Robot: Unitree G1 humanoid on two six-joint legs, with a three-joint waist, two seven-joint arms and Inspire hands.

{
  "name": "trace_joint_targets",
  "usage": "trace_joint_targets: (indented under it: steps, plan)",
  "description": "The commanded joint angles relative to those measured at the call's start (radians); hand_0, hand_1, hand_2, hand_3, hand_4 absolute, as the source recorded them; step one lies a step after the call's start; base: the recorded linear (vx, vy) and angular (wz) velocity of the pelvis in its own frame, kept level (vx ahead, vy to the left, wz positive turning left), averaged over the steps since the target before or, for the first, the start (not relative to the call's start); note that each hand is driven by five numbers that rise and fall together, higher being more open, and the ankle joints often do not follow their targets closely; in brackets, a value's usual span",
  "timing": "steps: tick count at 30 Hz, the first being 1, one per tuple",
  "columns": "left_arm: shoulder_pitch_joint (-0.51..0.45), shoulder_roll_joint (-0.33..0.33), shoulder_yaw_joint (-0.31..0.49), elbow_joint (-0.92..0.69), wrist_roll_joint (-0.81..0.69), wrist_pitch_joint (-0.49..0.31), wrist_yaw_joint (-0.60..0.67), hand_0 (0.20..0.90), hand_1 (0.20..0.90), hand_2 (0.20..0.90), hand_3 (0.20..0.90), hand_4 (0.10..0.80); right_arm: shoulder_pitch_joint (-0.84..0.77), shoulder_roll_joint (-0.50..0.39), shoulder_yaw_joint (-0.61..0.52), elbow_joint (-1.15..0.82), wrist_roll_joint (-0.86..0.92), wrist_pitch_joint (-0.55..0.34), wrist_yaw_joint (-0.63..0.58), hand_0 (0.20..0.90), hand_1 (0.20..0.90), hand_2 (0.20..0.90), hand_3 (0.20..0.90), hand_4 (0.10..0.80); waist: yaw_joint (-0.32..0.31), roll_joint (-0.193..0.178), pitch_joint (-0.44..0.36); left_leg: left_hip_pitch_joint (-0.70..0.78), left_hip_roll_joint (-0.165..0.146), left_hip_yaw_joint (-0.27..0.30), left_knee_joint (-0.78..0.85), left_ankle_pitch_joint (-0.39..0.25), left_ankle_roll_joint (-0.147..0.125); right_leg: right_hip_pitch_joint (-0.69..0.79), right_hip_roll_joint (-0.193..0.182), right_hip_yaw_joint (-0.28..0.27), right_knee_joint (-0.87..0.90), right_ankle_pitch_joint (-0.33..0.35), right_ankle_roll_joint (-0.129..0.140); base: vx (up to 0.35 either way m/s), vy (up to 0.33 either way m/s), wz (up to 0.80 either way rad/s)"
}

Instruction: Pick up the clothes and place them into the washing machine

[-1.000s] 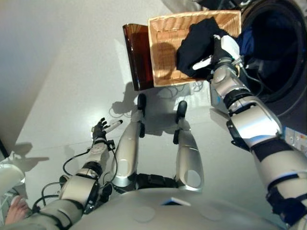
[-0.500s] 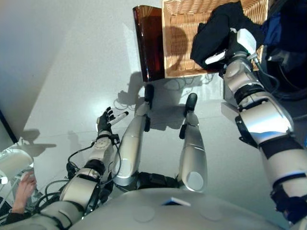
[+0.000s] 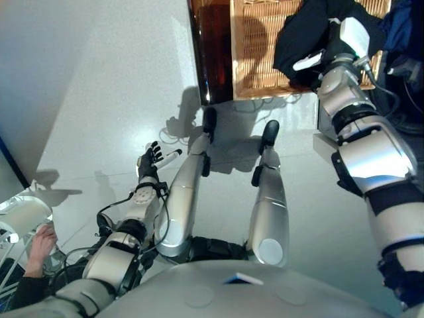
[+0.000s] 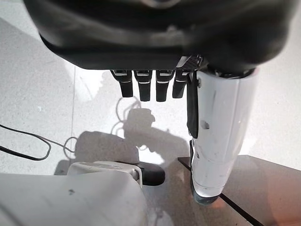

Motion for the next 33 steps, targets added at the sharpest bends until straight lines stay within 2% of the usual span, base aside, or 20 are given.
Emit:
trace_joint_targets:
  steps: [1, 10, 11, 12, 16, 23, 24, 25, 26, 27, 28, 29, 30, 31, 32, 33]
  plan:
    - [0.108, 0.026, -0.004, -0.037, -0.019, -0.030, 0.030, 0.900, 0.900, 0.900, 0.900, 0.800, -0.071, -0.050, 0.044, -0.012, -0.017, -0.004, -0.002, 0.200, 0.200, 0.200, 0.200, 0.300, 0.005, 0.023, -0.003, -0.133, -0.001, -0.009, 0.146, -0.042, -0.054, 0.059, -0.050, 0.014, -0.012, 0.003, 0.004, 0.000, 0.000, 0.00]
    - [0.113, 0.033, 0.008, -0.034, -0.020, -0.030, 0.035, 0.900, 0.900, 0.900, 0.900, 0.800, -0.061, -0.047, 0.008, -0.005, 0.000, 0.004, -0.018, 0.200, 0.200, 0.200, 0.200, 0.300, -0.003, 0.020, -0.005, -0.126, -0.003, -0.004, 0.139, -0.042, -0.056, 0.064, -0.053, 0.011, -0.028, 0.010, 0.006, 0.000, 0.000, 0.00]
    - [0.045, 0.042, 0.017, 0.051, 0.005, -0.011, 0.087, 0.900, 0.900, 0.900, 0.900, 0.800, -0.045, -0.025, -0.017, -0.013, 0.005, 0.009, -0.032, 0.200, 0.200, 0.200, 0.200, 0.300, -0.022, 0.006, -0.005, -0.123, 0.002, -0.002, 0.140, -0.045, -0.056, 0.066, -0.050, 0.013, -0.029, 0.010, 0.007, 0.000, 0.000, 0.00]
    - [0.043, 0.056, 0.009, 0.069, 0.035, -0.009, 0.053, 0.900, 0.900, 0.900, 0.900, 0.800, -0.052, -0.029, -0.024, -0.002, 0.007, 0.019, -0.031, 0.200, 0.200, 0.200, 0.200, 0.300, -0.023, 0.002, -0.007, -0.120, 0.003, -0.001, 0.142, -0.047, -0.056, 0.068, -0.050, 0.013, -0.030, 0.012, 0.008, 0.000, 0.000, 0.00]
    - [0.110, 0.052, 0.019, 0.073, 0.021, -0.001, 0.025, 0.900, 0.900, 0.900, 0.900, 0.800, -0.069, -0.047, -0.060, 0.005, 0.059, 0.014, -0.032, 0.200, 0.200, 0.200, 0.200, 0.300, -0.012, 0.001, -0.023, -0.093, 0.002, -0.009, 0.128, -0.046, -0.055, 0.090, -0.049, 0.008, -0.035, 0.014, 0.006, 0.009, -0.009, -0.02]
    - [0.112, 0.072, 0.052, 0.129, 0.020, 0.002, 0.027, 0.900, 0.900, 0.900, 0.900, 0.800, 0.006, -0.059, -0.147, -0.073, 0.141, -0.018, -0.071, 0.200, 0.200, 0.200, 0.200, 0.300, -0.029, -0.033, -0.048, -0.033, 0.008, -0.007, 0.098, -0.042, -0.056, 0.142, -0.047, 0.006, -0.059, 0.021, 0.008, 0.018, -0.005, -0.01]
    - [0.110, 0.075, 0.057, 0.139, 0.015, 0.003, 0.029, 0.900, 0.900, 0.900, 0.900, 0.800, 0.035, -0.055, -0.211, -0.098, 0.217, -0.038, -0.088, 0.200, 0.200, 0.200, 0.200, 0.300, -0.037, -0.038, -0.049, -0.014, 0.011, -0.007, 0.098, -0.049, -0.056, 0.161, -0.046, 0.006, -0.062, 0.017, 0.008, 0.000, 0.000, 0.00]
    - [0.109, 0.075, 0.057, 0.139, 0.014, 0.003, 0.029, 0.900, 0.900, 0.900, 0.900, 0.800, 0.035, -0.055, -0.212, -0.098, 0.217, -0.038, -0.088, 0.200, 0.200, 0.200, 0.200, 0.300, -0.037, -0.040, -0.052, -0.016, 0.010, -0.007, 0.093, -0.044, -0.056, 0.158, -0.047, 0.007, -0.064, 0.021, 0.008, 0.044, -0.003, -0.01]
    - [0.112, 0.078, 0.066, 0.147, 0.009, 0.006, 0.026, 0.900, 0.900, 0.900, 0.900, 0.800, 0.071, -0.048, -0.295, -0.125, 0.337, -0.069, -0.089, 0.200, 0.200, 0.200, 0.200, 0.300, -0.048, -0.042, -0.053, -0.002, 0.013, -0.007, 0.093, -0.050, -0.056, 0.171, -0.047, 0.007, -0.066, 0.018, 0.009, 0.015, 0.000, -0.07]
    - [0.111, 0.078, 0.066, 0.147, 0.009, 0.006, 0.026, 0.900, 0.900, 0.900, 0.900, 0.800, 0.071, -0.048, -0.295, -0.126, 0.337, -0.069, -0.089, 0.200, 0.200, 0.200, 0.200, 0.300, -0.048, -0.043, -0.055, -0.003, 0.013, -0.007, 0.088, -0.045, -0.056, 0.168, -0.047, 0.008, -0.068, 0.021, 0.009, 0.052, 0.006, -0.02]
    - [0.114, 0.080, 0.076, 0.150, 0.000, 0.007, 0.021, 0.900, 0.900, 0.900, 0.900, 0.800, 0.135, -0.033, -0.414, -0.189, 0.517, -0.122, -0.086, 0.200, 0.200, 0.200, 0.200, 0.300, -0.062, -0.045, -0.055, 0.013, 0.014, -0.007, 0.082, -0.051, -0.055, 0.183, -0.048, 0.009, -0.072, 0.017, 0.009, 0.037, 0.007, -0.03]
    - [0.118, 0.081, 0.077, 0.151, -0.002, 0.007, 0.018, 0.900, 0.900, 0.900, 0.900, 0.800, 0.167, -0.019, -0.477, -0.213, 0.621, -0.156, -0.085, 0.200, 0.200, 0.200, 0.200, 0.300, -0.067, -0.045, -0.056, 0.019, 0.015, -0.005, 0.078, -0.051, -0.055, 0.186, -0.048, 0.008, -0.072, 0.015, 0.010, 0.034, 0.007, -0.01]
    - [0.118, 0.082, 0.077, 0.151, -0.002, 0.007, 0.018, 0.900, 0.900, 0.900, 0.900, 0.800, 0.169, -0.019, -0.478, -0.214, 0.621, -0.156, -0.085, 0.200, 0.200, 0.200, 0.200, 0.300, -0.066, -0.046, -0.058, 0.018, 0.015, -0.005, 0.074, -0.045, -0.055, 0.184, -0.048, 0.009, -0.074, 0.019, 0.009, 0.043, 0.025, -0.04]
    - [0.129, 0.080, 0.084, 0.161, -0.013, 0.008, 0.003, 0.900, 0.900, 0.900, 0.900, 0.800, 0.249, 0.032, -0.627, -0.260, 0.903, -0.249, -0.037, 0.200, 0.200, 0.200, 0.200, 0.300, -0.076, -0.041, -0.059, 0.033, 0.016, -0.004, 0.072, -0.054, -0.055, 0.194, -0.049, 0.009, -0.073, 0.010, 0.009, 0.048, 0.031, -0.03]
    - [0.136, 0.078, 0.087, 0.171, -0.014, 0.010, -0.008, 0.900, 0.900, 0.900, 0.900, 0.800, 0.288, 0.069, -0.696, -0.271, 1.057, -0.288, 0.012, 0.200, 0.200, 0.200, 0.200, 0.300, -0.081, -0.038, -0.060, 0.039, 0.016, -0.003, 0.070, -0.057, -0.055, 0.200, -0.050, 0.010, -0.075, 0.008, 0.009, 0.074, 0.039, -0.09]
    - [0.142, 0.078, 0.093, 0.183, -0.022, 0.015, -0.018, 0.900, 0.900, 0.900, 0.900, 0.800, 0.319, 0.089, -0.722, -0.270, 1.133, -0.309, 0.038, 0.200, 0.200, 0.200, 0.200, 0.300, -0.081, -0.036, -0.063, 0.044, 0.017, -0.002, 0.071, -0.060, -0.054, 0.206, -0.050, 0.011, -0.077, 0.005, 0.008, 0.016, 0.016, -0.13]
